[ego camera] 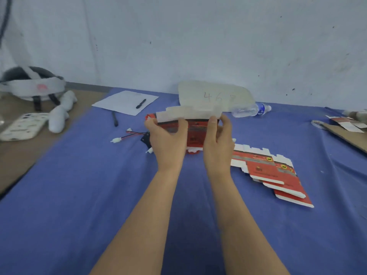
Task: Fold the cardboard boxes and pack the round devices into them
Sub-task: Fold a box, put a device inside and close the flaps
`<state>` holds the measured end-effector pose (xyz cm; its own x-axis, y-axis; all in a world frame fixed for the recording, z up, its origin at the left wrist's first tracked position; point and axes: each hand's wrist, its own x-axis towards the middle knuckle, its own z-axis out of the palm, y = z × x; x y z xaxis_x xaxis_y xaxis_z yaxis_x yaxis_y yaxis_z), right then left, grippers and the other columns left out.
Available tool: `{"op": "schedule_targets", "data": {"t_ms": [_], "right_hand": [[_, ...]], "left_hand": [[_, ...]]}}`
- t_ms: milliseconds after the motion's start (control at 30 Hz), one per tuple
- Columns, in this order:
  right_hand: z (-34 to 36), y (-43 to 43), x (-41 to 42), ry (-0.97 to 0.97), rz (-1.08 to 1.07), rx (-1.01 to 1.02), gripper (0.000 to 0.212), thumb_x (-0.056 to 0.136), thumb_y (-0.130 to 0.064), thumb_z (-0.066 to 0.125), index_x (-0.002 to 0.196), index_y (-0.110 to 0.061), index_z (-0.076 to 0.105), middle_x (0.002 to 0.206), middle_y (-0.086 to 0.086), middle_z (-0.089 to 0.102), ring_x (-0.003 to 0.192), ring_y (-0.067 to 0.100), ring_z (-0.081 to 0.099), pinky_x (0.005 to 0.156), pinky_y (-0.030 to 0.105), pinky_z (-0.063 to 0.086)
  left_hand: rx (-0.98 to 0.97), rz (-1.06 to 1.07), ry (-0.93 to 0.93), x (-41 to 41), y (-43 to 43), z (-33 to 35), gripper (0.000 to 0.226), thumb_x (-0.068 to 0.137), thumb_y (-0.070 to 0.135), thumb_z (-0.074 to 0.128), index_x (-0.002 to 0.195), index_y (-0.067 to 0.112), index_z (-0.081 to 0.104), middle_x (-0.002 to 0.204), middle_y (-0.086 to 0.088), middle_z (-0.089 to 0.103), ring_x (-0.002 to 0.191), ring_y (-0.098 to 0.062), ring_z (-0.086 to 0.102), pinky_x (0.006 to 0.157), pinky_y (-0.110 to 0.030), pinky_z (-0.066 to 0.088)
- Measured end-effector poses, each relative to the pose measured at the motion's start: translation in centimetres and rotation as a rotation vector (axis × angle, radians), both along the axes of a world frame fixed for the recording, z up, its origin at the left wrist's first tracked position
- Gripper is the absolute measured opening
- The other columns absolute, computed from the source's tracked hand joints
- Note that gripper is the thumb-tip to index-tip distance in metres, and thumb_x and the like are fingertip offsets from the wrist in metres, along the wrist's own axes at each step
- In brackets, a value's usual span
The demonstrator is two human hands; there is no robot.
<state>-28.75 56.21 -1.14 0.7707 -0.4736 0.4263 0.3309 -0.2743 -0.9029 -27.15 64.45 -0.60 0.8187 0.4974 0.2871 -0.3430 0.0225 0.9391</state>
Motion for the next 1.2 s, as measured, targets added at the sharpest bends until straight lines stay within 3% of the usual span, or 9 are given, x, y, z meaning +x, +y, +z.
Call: {"op": "schedule_targets", "data": {"t_ms": [133, 233, 333, 533, 667, 833, 900, 1000, 1200], "right_hand": [[-2.4, 2.8, -0.3, 0.049, 0.123, 0.053, 0.034, 0.100, -0.048, 0.032, 0.128, -0.048, 0.050, 0.116, -0.032, 0.057, 0.109, -0.015, 0.051, 0.082, 0.003, 0.039], [-3.4, 3.4, -0.1, 0.112, 0.195, 0.144, 0.032, 0.097, -0.053, 0.033, 0.099, -0.046, 0.064, 0.096, -0.025, 0.067, 0.093, -0.012, 0.060, 0.076, 0.011, 0.045], [-3.5, 3.1, 0.2, 0.104, 0.233, 0.204, 0.042, 0.098, -0.053, 0.034, 0.100, -0.031, 0.069, 0.098, -0.013, 0.071, 0.092, -0.003, 0.064, 0.073, 0.010, 0.047], [-3.7, 3.1, -0.4, 0.064, 0.235, 0.186, 0.030, 0.094, -0.055, 0.036, 0.090, -0.046, 0.065, 0.100, -0.017, 0.069, 0.099, -0.002, 0.063, 0.077, 0.010, 0.048], [-3.4, 2.3, -0.2, 0.052, 0.242, 0.250, 0.051, 0.084, -0.064, 0.035, 0.099, -0.028, 0.069, 0.099, -0.011, 0.071, 0.094, -0.001, 0.064, 0.069, 0.007, 0.047], [-3.4, 2.3, 0.0, 0.069, 0.335, 0.171, 0.031, 0.100, -0.039, 0.039, 0.111, -0.028, 0.065, 0.102, -0.014, 0.069, 0.095, -0.001, 0.062, 0.077, 0.011, 0.049], [-3.4, 2.1, 0.2, 0.096, 0.381, 0.153, 0.035, 0.102, -0.035, 0.038, 0.133, -0.029, 0.052, 0.128, -0.012, 0.059, 0.116, 0.003, 0.055, 0.094, 0.019, 0.048], [-3.6, 1.9, 0.4, 0.110, 0.362, 0.141, 0.040, 0.102, -0.019, 0.036, 0.142, -0.024, 0.042, 0.140, -0.005, 0.051, 0.127, 0.010, 0.048, 0.106, 0.031, 0.041], [-4.2, 2.2, 0.7, 0.108, 0.257, 0.131, 0.053, 0.094, 0.006, 0.031, 0.136, -0.022, 0.047, 0.131, 0.000, 0.056, 0.113, 0.009, 0.056, 0.091, 0.023, 0.049]], "left_hand": [[0.062, 0.052, 0.056, -0.2, 3.3, -2.5, 0.024, 0.090, 0.019, 0.056, 0.105, 0.018, 0.038, 0.098, 0.003, 0.059, 0.078, 0.001, 0.056, 0.057, -0.002, 0.038], [0.035, 0.022, 0.053, -0.2, 4.7, -4.2, 0.018, 0.097, 0.030, 0.050, 0.110, 0.021, 0.042, 0.103, 0.005, 0.058, 0.085, -0.003, 0.056, 0.064, -0.004, 0.039], [0.046, -0.010, 0.044, -0.1, 5.0, -4.4, 0.020, 0.093, 0.042, 0.056, 0.096, 0.028, 0.042, 0.096, 0.011, 0.059, 0.082, 0.008, 0.056, 0.064, -0.003, 0.041], [0.123, 0.048, -0.036, -0.5, 4.8, -4.8, 0.018, 0.093, 0.037, 0.058, 0.088, 0.032, 0.041, 0.089, 0.010, 0.059, 0.082, 0.001, 0.059, 0.062, -0.005, 0.042], [0.206, -0.084, -0.130, -0.8, 4.1, -4.9, 0.023, 0.096, 0.033, 0.044, 0.114, 0.020, 0.049, 0.117, -0.002, 0.060, 0.108, -0.020, 0.057, 0.084, -0.019, 0.047], [0.066, -0.258, -0.125, -1.2, 3.1, -4.4, 0.054, 0.089, 0.043, 0.030, 0.134, 0.021, 0.049, 0.135, 0.007, 0.054, 0.126, -0.008, 0.048, 0.106, -0.032, 0.040], [0.006, -0.306, -0.113, -1.2, 3.0, -4.4, 0.052, 0.087, 0.048, 0.029, 0.128, 0.026, 0.053, 0.130, 0.004, 0.057, 0.121, -0.011, 0.052, 0.104, -0.034, 0.043], [0.019, -0.326, -0.117, -1.3, 2.9, -4.5, 0.035, 0.089, 0.043, 0.030, 0.113, 0.036, 0.054, 0.117, 0.009, 0.062, 0.107, -0.002, 0.057, 0.088, -0.016, 0.046], [0.289, -0.289, -0.162, -1.6, 2.5, -5.1, 0.021, 0.100, 0.037, 0.036, 0.115, 0.031, 0.049, 0.111, 0.014, 0.059, 0.105, -0.001, 0.056, 0.088, -0.015, 0.046]]}}
